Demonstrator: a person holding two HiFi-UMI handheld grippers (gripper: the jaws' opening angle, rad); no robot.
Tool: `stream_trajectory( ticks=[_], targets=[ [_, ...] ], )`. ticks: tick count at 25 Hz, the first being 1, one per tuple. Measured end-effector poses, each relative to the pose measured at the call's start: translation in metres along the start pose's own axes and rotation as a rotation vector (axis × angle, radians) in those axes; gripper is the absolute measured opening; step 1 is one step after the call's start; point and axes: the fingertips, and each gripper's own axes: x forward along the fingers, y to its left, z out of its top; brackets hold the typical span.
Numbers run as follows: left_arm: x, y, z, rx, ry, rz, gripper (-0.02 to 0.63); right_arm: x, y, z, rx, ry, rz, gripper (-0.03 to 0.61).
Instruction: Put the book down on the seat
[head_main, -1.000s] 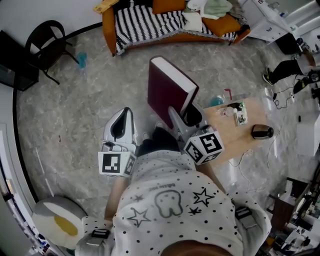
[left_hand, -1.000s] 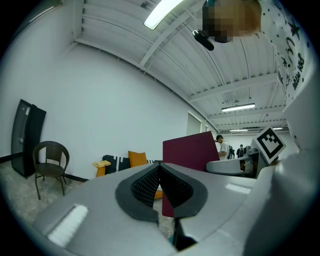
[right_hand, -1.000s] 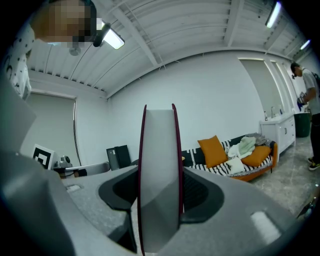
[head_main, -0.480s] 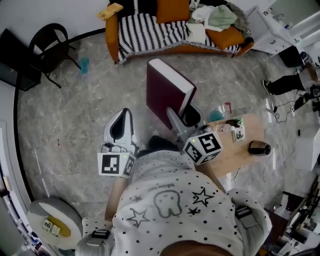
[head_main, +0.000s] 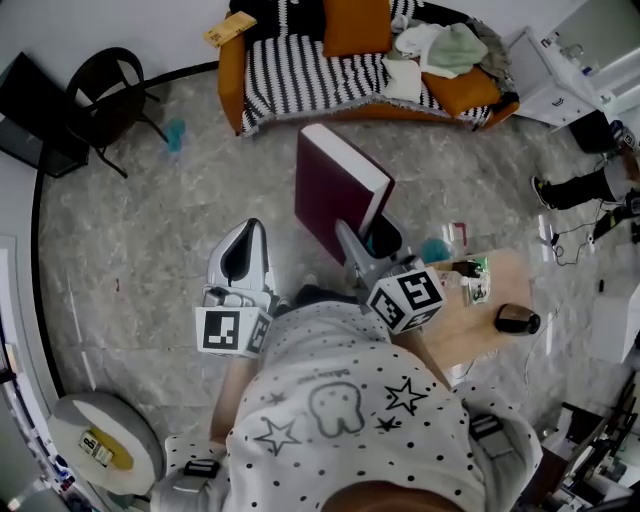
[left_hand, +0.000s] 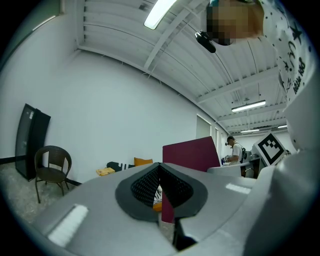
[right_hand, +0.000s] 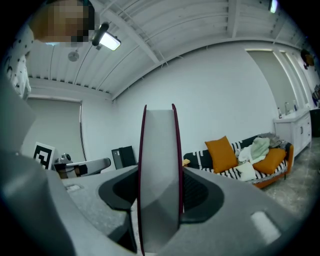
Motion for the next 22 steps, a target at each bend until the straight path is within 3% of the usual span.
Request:
stream_trajectory(
  ticks=[9, 22],
  targets=[
    [0.025, 0.000, -0.006, -0.002, -0.013, 0.039, -0.003, 0.003, -0.035, 0.002, 0.009, 0.012, -0.010, 0.222],
    [0.077, 0.000, -0.003, -0.001, 0.000, -0.027, -0.003, 0.023, -0.067, 0.010, 0.040, 0.007, -0.066, 0.222]
  ],
)
